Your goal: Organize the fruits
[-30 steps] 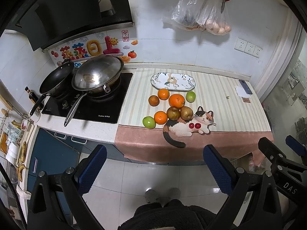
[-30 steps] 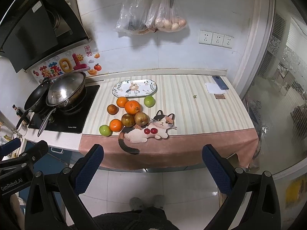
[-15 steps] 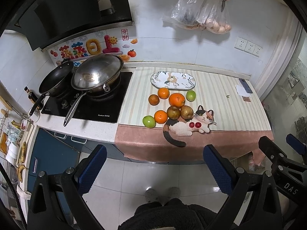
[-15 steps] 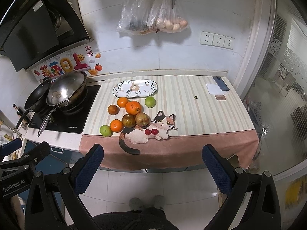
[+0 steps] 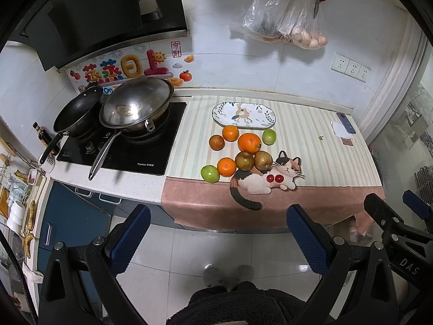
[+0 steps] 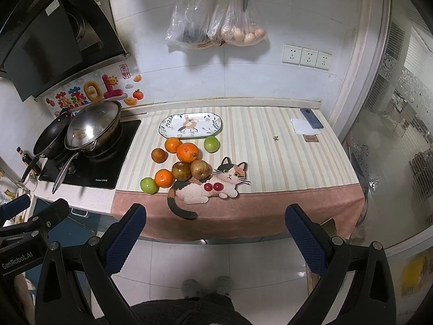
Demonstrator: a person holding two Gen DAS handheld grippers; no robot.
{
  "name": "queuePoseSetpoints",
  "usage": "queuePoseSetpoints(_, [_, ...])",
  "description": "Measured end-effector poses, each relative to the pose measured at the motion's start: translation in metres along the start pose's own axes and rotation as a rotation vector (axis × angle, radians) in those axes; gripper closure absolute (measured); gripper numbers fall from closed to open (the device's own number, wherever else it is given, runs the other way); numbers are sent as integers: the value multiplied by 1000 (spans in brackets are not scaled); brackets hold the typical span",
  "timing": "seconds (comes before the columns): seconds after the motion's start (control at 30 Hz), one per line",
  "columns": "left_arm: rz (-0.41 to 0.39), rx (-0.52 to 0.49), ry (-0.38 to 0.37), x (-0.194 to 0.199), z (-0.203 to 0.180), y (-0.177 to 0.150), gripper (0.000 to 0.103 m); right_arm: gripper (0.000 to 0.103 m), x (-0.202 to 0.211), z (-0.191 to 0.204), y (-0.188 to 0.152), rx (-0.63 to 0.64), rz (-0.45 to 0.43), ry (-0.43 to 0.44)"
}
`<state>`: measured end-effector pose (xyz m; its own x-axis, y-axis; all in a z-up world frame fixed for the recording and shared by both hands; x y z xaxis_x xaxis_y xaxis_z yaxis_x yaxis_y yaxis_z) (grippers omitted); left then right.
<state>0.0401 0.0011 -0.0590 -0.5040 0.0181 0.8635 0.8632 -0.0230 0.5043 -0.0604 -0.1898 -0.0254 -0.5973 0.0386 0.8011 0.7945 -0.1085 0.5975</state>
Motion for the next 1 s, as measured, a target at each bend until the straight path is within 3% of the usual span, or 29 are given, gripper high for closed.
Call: queuePoseSetpoints(1.0, [-32, -1, -11, 7, 10, 10, 0, 0, -1, 8, 9, -6, -13, 11])
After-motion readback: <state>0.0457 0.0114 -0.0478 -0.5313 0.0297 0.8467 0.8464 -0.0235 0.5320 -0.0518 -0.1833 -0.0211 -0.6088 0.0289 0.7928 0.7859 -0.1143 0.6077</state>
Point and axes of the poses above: each gripper's, at about its wrist camera, not at the fingertips, and x roughly against the way its jaws point, z to its left, y to its top, the point moved 8 cm from there along -x, roughly the way its jaws point, and after that the axes turned 3 degrees about z, right-handed, at the moved point
